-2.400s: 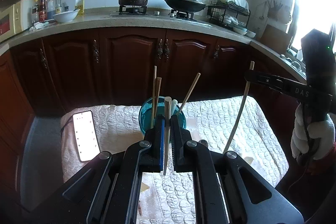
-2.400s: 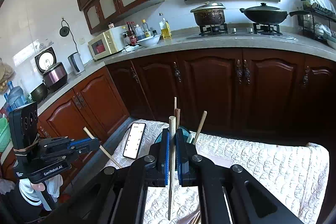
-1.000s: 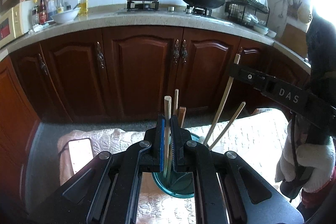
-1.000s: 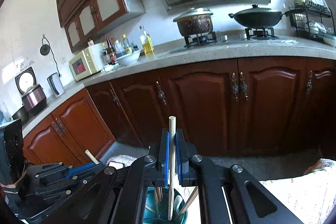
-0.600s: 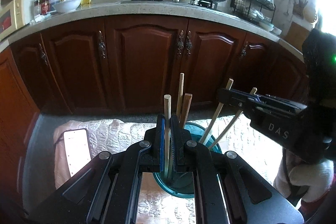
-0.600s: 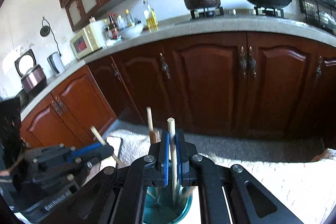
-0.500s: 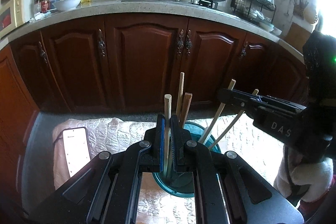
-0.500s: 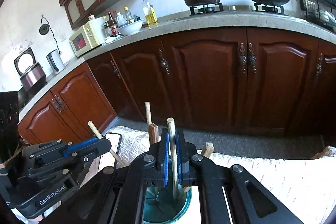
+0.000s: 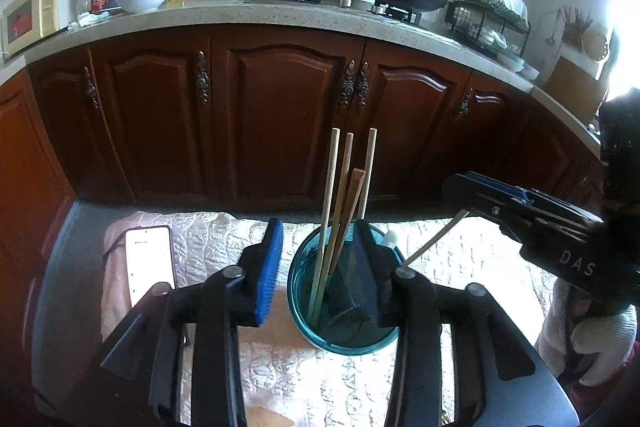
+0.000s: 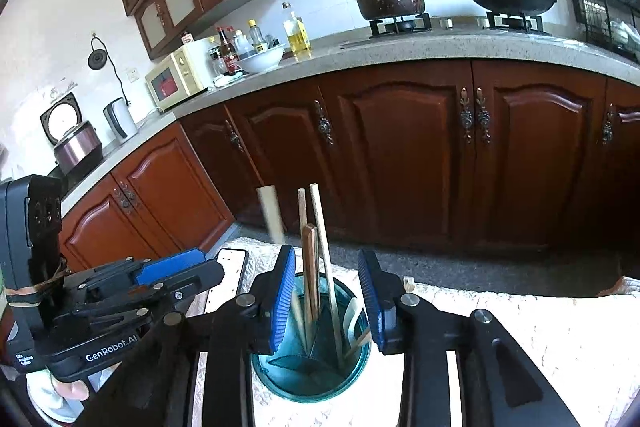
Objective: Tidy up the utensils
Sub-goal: 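Withdraw both tools from the cup toward the spoon and chopsticks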
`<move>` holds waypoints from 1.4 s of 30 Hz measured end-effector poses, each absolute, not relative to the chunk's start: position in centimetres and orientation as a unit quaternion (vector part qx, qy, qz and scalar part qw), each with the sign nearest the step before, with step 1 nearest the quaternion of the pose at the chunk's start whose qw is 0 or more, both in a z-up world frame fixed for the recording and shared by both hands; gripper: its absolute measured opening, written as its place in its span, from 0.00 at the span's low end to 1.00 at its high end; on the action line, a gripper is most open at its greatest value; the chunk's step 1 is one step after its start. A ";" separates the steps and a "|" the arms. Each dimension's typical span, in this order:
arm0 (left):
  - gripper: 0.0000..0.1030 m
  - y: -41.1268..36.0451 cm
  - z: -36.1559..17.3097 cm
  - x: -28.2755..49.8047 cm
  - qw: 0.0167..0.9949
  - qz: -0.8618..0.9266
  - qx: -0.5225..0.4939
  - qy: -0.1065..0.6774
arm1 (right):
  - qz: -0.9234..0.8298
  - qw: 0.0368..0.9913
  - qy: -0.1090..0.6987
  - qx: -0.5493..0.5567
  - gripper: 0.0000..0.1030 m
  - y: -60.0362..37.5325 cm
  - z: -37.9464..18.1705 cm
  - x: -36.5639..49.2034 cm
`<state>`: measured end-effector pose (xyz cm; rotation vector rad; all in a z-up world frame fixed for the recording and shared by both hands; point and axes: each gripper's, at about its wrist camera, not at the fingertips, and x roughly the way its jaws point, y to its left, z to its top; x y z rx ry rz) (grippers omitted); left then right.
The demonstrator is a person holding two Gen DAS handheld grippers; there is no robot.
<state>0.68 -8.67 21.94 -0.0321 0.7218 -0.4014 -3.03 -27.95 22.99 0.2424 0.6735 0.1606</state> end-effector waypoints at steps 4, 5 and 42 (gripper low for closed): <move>0.41 -8.6 21.9 0.2 0.916 -0.190 -0.021 0.353 | 0.074 0.935 0.327 0.116 0.30 -28.0 23.3 -4.0; 0.41 -8.6 21.8 0.0 0.916 -0.189 -0.021 0.354 | 0.072 0.935 0.327 0.115 0.30 -28.0 23.4 -4.2; 0.57 -12.4 18.6 -9.8 0.912 -0.204 0.020 0.355 | -0.013 0.927 0.362 0.102 0.41 -32.0 20.8 -18.6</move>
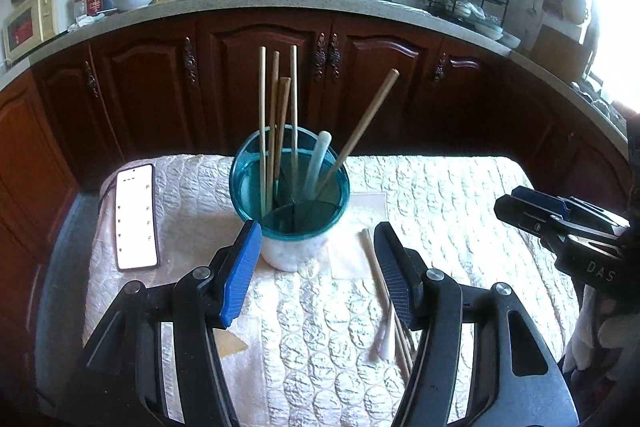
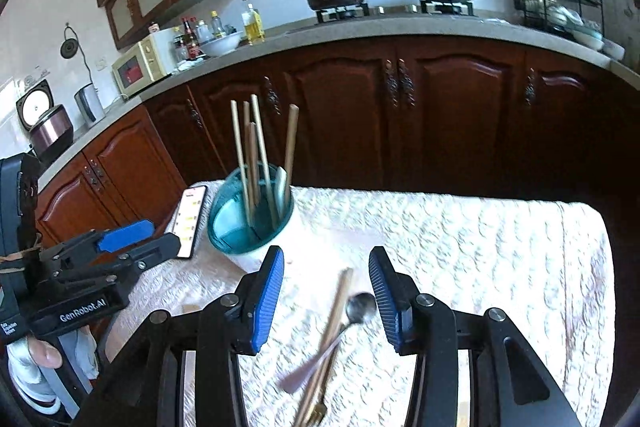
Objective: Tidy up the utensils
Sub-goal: 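Withdraw both tools from the cup toward the spoon and chopsticks, then grasp a chopstick with the left gripper while the right gripper grasps the metal spoon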
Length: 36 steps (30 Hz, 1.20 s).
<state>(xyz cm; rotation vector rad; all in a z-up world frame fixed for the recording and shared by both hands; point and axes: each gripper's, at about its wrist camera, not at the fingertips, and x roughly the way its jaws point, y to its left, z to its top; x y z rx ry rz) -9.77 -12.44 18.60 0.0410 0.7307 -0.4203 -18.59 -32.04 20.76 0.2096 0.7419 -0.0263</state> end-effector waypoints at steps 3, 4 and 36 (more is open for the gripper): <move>0.57 -12.6 18.1 -10.1 0.910 -0.209 0.020 0.358 | -0.020 0.923 0.369 0.107 0.41 -32.7 20.0 -19.3; 0.57 -12.6 17.9 -10.2 0.909 -0.212 0.018 0.359 | -0.022 0.921 0.373 0.109 0.41 -33.0 19.7 -19.5; 0.57 -14.5 7.8 -6.6 0.840 -0.249 0.020 0.482 | 0.061 0.849 0.496 0.169 0.03 -37.7 3.2 -9.8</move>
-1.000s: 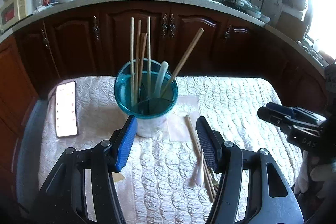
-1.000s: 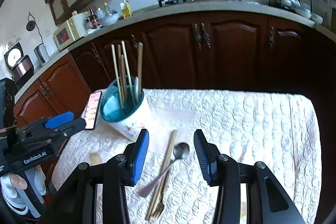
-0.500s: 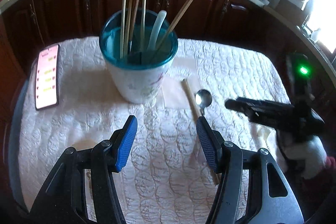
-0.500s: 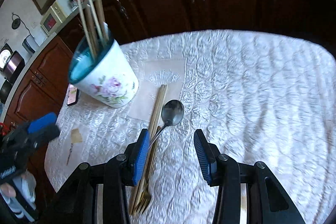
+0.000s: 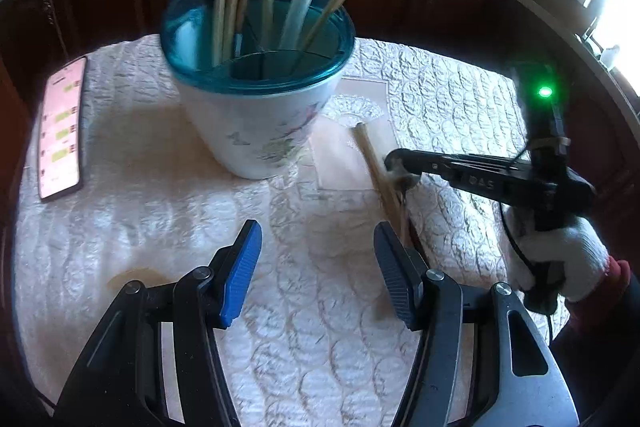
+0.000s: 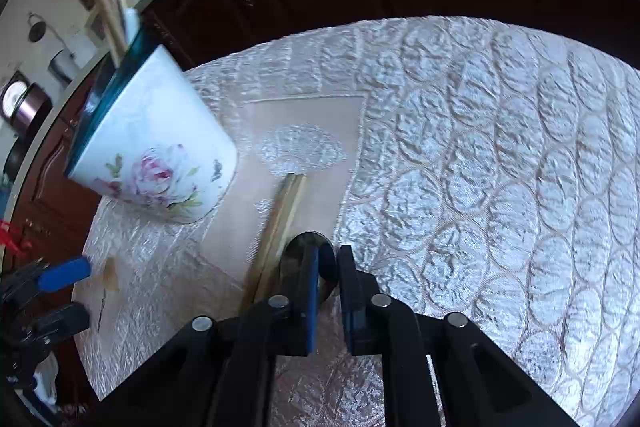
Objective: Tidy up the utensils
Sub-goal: 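Grasp a chopstick with the left gripper while the right gripper grasps the metal spoon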
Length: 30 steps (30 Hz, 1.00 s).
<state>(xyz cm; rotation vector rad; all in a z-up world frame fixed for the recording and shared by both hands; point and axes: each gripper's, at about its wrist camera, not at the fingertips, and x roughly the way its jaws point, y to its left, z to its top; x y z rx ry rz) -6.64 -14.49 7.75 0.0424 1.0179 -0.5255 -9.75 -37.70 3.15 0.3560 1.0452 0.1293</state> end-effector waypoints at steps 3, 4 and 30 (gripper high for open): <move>0.57 -16.0 7.4 -6.0 0.835 -0.259 0.018 0.484 | 0.075 0.850 0.488 0.181 0.02 -38.5 4.3 -11.5; 0.56 -16.5 7.3 -5.9 0.834 -0.262 0.019 0.485 | 0.077 0.851 0.488 0.178 0.02 -38.8 4.6 -12.1; 0.17 -21.2 2.4 -5.2 0.805 -0.266 0.086 0.523 | 0.048 0.843 0.501 0.191 0.02 -43.7 3.9 -18.8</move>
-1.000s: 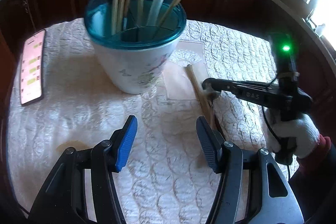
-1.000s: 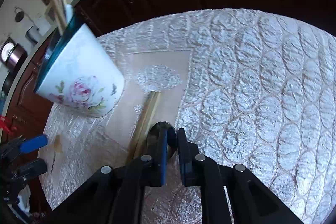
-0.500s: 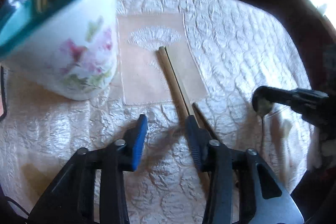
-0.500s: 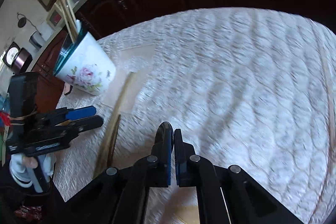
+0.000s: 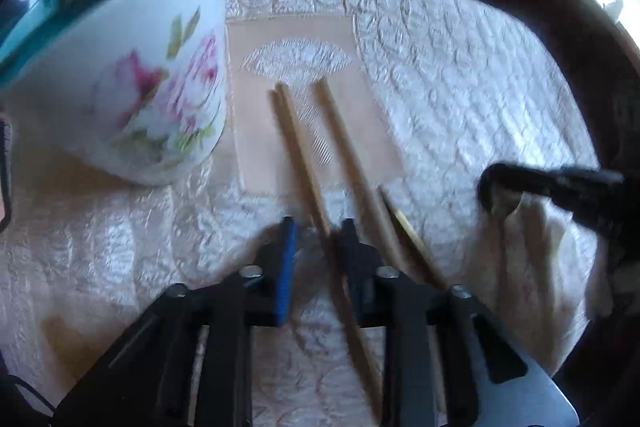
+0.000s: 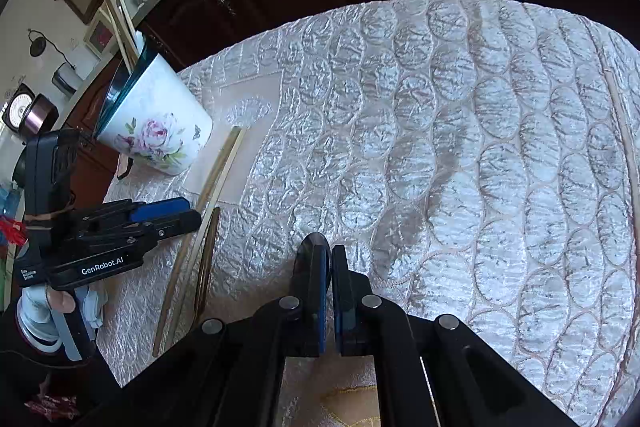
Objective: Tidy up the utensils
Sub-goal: 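Grasp a chopstick with the left gripper while the right gripper grasps the metal spoon, then lift the chopstick and spoon and carry both over the floral cup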
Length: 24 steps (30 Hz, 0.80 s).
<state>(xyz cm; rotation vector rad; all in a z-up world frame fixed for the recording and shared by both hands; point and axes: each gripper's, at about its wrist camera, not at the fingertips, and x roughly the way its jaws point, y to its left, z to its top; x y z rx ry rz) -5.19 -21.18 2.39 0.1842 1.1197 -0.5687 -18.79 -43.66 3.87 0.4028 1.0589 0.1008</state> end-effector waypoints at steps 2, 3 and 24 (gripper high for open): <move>0.11 -20.6 2.4 -5.7 0.804 -0.271 0.086 0.522 | 0.055 0.839 0.504 0.196 0.02 -43.3 3.6 -18.5; 0.07 -20.2 2.5 -5.8 0.799 -0.275 0.077 0.529 | 0.059 0.838 0.505 0.197 0.02 -43.2 3.6 -18.5; 0.23 -22.1 2.6 -4.9 0.783 -0.281 0.102 0.545 | 0.090 0.823 0.530 0.185 0.09 -40.3 2.3 -18.1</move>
